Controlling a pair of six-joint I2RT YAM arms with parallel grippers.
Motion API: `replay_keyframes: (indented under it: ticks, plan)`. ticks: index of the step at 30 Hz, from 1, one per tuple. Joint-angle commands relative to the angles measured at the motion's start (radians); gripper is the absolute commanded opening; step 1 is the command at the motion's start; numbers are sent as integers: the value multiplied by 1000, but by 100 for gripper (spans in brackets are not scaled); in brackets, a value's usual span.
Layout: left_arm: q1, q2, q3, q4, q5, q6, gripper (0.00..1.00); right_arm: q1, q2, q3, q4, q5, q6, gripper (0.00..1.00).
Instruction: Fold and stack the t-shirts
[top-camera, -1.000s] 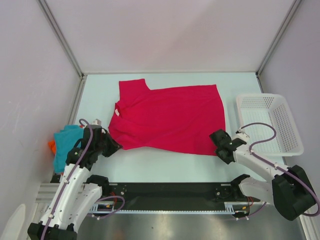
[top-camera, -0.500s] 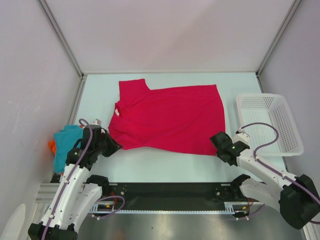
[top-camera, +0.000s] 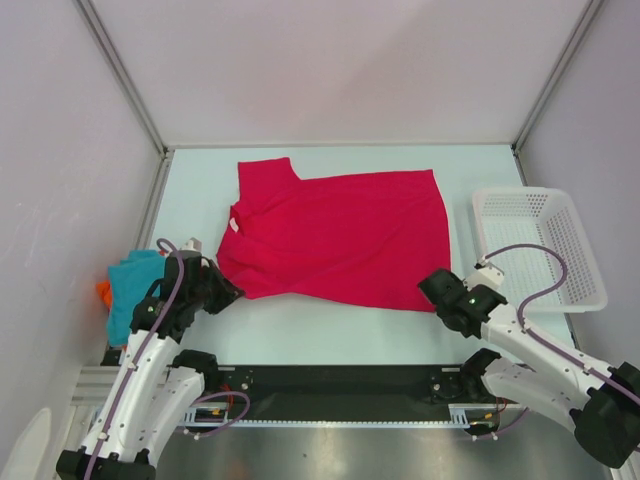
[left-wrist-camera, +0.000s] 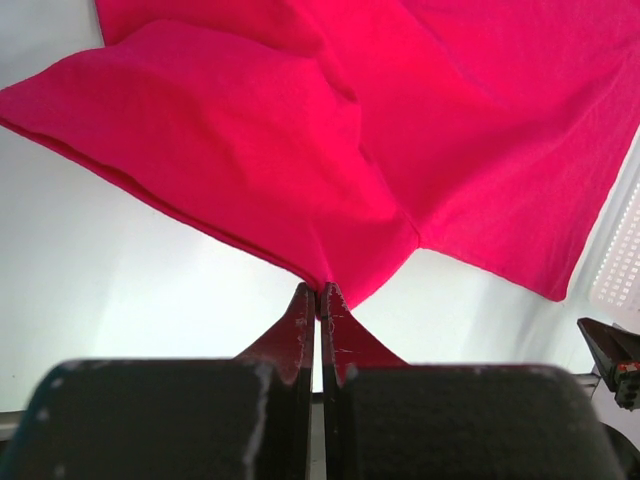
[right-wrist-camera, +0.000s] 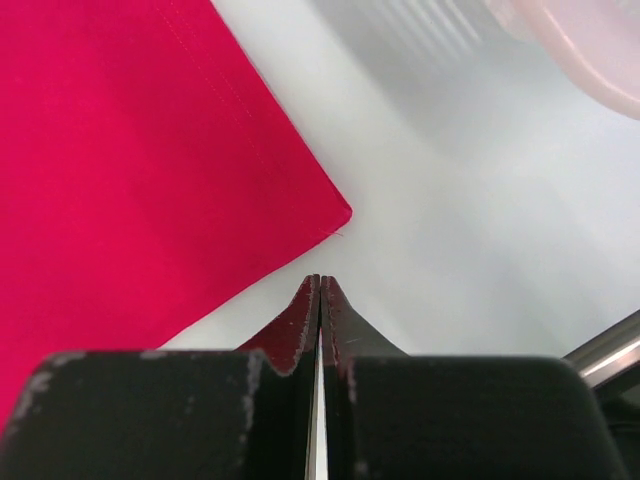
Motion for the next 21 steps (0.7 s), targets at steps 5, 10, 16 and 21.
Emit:
replay_keyframes:
  ticks: [5, 10, 16, 21]
  plan:
    - [12, -17, 17, 10, 9, 8, 0, 5, 70, 70, -46, 38, 19, 49]
    - [12, -19, 22, 7, 7, 11, 0, 4, 184, 70, -6, 18, 16, 57]
    - [13, -19, 31, -3, 1, 19, 0, -50, 236, 18, 135, -48, -44, 59]
    - [15, -14, 29, 2, 5, 22, 0, -82, 279, 12, 184, -52, -77, 59]
